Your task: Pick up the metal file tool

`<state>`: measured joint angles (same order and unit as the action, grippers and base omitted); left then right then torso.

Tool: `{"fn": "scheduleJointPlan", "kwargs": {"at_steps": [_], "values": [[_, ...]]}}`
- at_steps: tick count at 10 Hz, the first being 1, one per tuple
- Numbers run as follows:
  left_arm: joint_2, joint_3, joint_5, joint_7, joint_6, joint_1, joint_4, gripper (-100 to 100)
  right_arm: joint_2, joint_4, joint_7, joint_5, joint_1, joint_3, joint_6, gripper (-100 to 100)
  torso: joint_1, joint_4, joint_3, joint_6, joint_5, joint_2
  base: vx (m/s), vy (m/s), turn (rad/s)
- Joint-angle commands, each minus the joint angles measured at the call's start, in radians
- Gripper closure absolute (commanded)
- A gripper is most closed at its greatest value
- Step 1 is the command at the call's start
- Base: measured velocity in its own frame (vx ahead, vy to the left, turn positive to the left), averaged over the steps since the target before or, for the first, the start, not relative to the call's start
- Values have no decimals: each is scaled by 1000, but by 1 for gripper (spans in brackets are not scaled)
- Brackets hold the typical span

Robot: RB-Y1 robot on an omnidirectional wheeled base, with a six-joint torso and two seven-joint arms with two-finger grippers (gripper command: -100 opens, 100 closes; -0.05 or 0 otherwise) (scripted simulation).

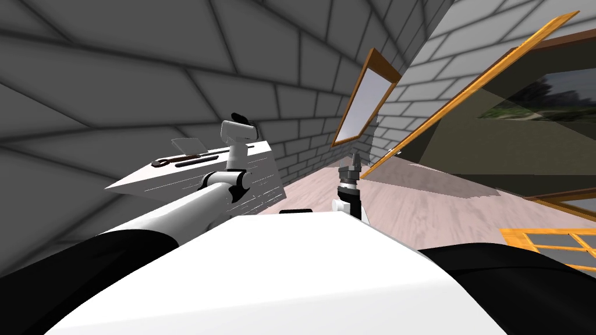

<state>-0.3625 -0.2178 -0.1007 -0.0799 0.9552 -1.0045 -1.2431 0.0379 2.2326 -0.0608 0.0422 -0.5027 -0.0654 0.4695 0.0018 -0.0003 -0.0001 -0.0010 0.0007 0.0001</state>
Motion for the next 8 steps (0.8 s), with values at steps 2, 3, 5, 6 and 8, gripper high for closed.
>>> {"fn": "scheduleJointPlan", "kwargs": {"at_steps": [2, 3, 5, 6, 8], "values": [[-9, -12, 1, -17, 75, -67, 68, -100, 0, 0, 0, 0, 0, 0, 0, 0, 1, 0, 0, 0, 0, 0, 9, 35, 8], [-9, -12, 1, -17, 90, -67, 68, -100, 0, 0, 0, 0, 0, 0, 0, 0, 1, 0, 0, 0, 0, 0, 1, 25, -3], [-17, -23, 3, -32, 154, -127, 132, -100, 0, 0, 0, 0, 0, 0, 0, 0, 2, 0, 0, 0, 0, 0, -1, 46, 11], [-17, -23, 3, -32, 163, -127, 132, -100, 0, 0, 0, 0, 0, 0, 0, 0, 1, 0, 0, 0, 0, 0, 0, 21, -3], [-24, -34, 4, -48, 228, -183, 195, -100, 0, 0, 0, 0, 0, 0, 0, 0, 1, 0, 0, 0, 0, 0, 8, 46, 14]]}}
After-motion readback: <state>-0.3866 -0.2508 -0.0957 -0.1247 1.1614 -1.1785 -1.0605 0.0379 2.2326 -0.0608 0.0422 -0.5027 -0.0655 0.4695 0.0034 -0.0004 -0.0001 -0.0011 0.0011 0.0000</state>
